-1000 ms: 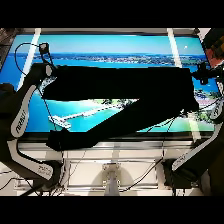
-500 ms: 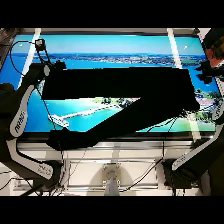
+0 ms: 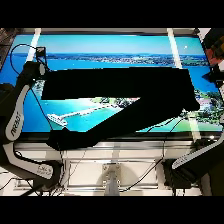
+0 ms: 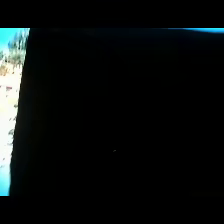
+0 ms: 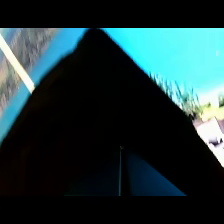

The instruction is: Fold the clothes and pants, and hang the long-sleeved shirts on hangers.

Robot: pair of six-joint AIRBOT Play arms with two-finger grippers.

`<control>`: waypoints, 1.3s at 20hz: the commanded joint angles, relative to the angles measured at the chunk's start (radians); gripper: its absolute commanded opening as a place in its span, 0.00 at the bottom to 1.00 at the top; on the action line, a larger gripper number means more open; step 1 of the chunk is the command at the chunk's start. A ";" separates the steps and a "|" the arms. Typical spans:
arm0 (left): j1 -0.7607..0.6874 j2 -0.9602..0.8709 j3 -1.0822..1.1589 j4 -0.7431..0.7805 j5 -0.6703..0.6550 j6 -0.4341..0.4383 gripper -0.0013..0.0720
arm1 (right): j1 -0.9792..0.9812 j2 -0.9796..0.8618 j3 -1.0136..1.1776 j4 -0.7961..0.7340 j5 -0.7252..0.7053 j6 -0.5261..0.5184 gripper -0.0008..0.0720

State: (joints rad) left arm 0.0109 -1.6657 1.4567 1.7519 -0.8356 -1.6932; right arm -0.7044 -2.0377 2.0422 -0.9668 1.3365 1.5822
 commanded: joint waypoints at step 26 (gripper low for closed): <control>0.159 0.257 -0.565 -0.458 -0.492 0.714 0.56 | -0.061 -0.036 -0.066 0.314 0.251 -0.238 0.57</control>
State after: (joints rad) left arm 0.1707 -1.4078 0.8936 1.2816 -1.3937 -0.9798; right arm -0.7666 -2.0735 1.9762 -0.6529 1.5875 1.3434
